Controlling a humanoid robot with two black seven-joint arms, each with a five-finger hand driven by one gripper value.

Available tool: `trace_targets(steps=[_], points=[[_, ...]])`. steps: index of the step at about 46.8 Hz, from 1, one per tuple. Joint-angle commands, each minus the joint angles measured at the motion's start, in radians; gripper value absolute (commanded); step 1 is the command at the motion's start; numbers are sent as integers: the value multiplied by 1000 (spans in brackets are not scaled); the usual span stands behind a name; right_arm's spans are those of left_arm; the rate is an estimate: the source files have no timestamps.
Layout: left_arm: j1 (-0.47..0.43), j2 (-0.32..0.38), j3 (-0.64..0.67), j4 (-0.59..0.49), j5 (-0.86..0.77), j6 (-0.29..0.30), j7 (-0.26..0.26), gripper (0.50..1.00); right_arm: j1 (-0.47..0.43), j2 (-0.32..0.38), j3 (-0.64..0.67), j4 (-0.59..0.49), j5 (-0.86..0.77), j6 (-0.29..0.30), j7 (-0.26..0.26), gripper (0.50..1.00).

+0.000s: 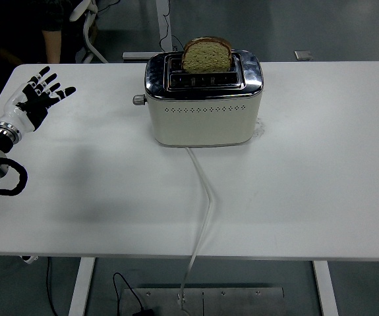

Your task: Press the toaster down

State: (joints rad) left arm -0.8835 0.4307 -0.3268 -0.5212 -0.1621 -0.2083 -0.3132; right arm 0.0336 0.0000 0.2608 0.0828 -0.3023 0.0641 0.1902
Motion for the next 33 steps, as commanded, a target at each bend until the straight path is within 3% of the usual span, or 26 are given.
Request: trace_targets(steps=[1, 9, 24, 33], points=[[6, -16, -35, 1, -2, 1, -1, 1000, 0, 0, 0, 0, 0, -1, 0, 998], [35, -49, -138, 9, -24, 1, -1, 1000, 0, 0, 0, 2, 0, -1, 0, 998], [35, -139, -172, 79, -20, -14, -6, 1000, 0, 0, 0, 0, 0, -1, 0, 998], [35, -168, -173, 81, -11, -16, -102, 1000, 0, 0, 0, 0, 0, -1, 0, 998]])
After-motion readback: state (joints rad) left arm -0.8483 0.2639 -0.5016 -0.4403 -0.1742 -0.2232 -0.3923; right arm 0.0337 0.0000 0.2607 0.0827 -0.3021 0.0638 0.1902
